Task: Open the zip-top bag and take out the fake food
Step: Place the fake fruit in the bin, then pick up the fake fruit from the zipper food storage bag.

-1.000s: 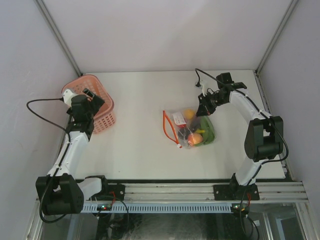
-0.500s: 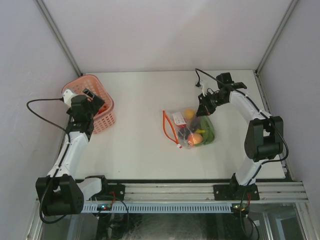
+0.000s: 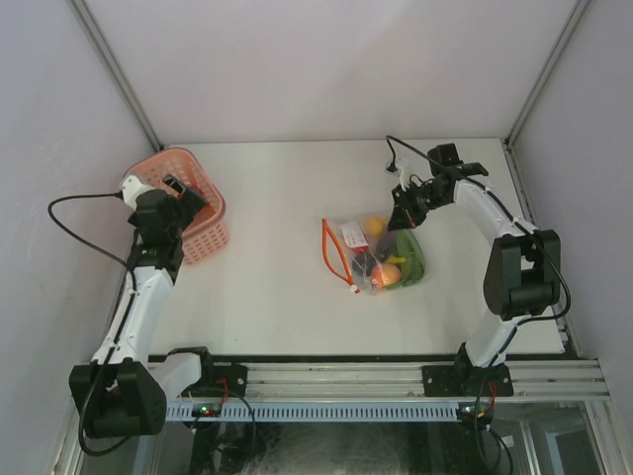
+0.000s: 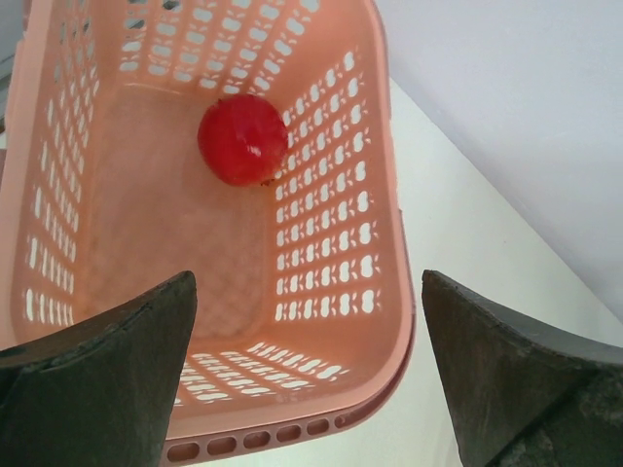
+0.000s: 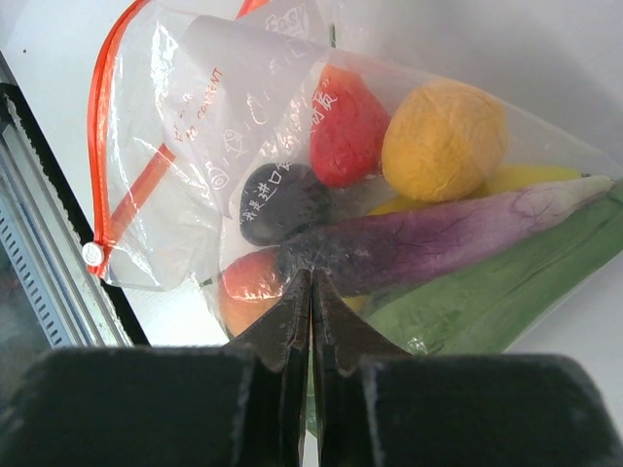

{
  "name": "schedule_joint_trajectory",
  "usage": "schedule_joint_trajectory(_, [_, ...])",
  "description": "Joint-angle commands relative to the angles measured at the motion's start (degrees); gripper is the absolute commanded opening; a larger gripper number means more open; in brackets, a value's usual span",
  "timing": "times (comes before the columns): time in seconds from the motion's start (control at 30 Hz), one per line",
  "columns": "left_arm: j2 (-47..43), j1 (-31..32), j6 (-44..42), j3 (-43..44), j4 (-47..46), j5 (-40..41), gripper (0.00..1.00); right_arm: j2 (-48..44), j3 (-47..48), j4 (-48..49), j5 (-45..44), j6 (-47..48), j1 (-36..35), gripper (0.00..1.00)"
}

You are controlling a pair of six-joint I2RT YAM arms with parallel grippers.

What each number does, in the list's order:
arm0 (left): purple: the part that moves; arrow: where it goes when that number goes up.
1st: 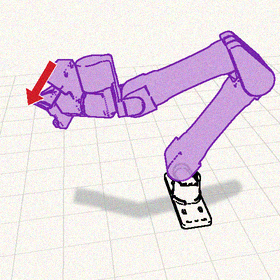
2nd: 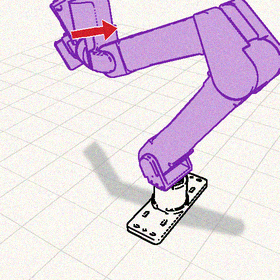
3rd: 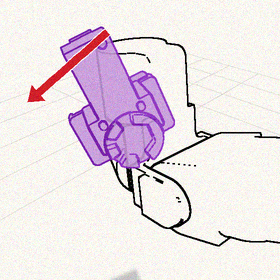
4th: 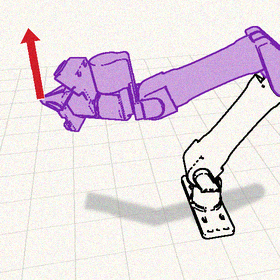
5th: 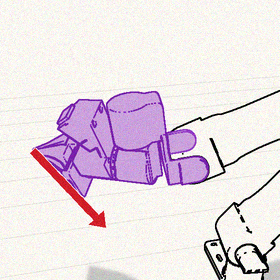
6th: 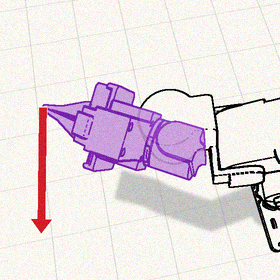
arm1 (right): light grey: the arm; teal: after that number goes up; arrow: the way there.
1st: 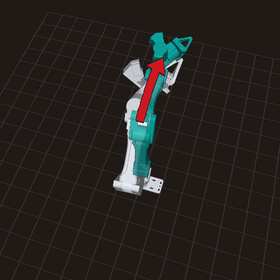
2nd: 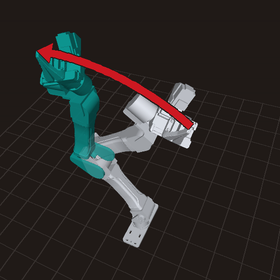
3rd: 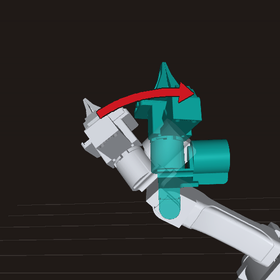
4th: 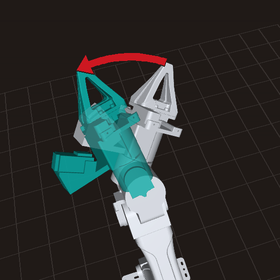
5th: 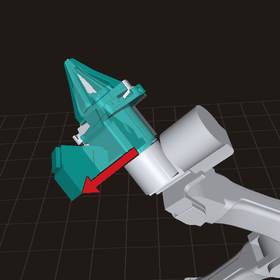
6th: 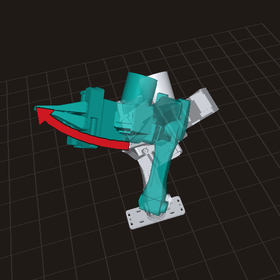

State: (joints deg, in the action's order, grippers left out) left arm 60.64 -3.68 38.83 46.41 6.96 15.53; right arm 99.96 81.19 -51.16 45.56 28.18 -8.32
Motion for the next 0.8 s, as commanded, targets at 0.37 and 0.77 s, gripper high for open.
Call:
schedule_joint_trajectory(0.37, [-7.84, -0.51, -5.68, -4.85, -15.91, -19.54, 1.00, -4.43, 1.48, 0.09, 3.80, 2.18, -0.48, 0.00])
schedule_joint_trajectory(0.77, [-12.01, 5.50, -6.46, -9.25, -20.85, -29.10, 1.00, -6.27, 1.46, -0.38, 6.65, 3.09, -0.58, 0.00])
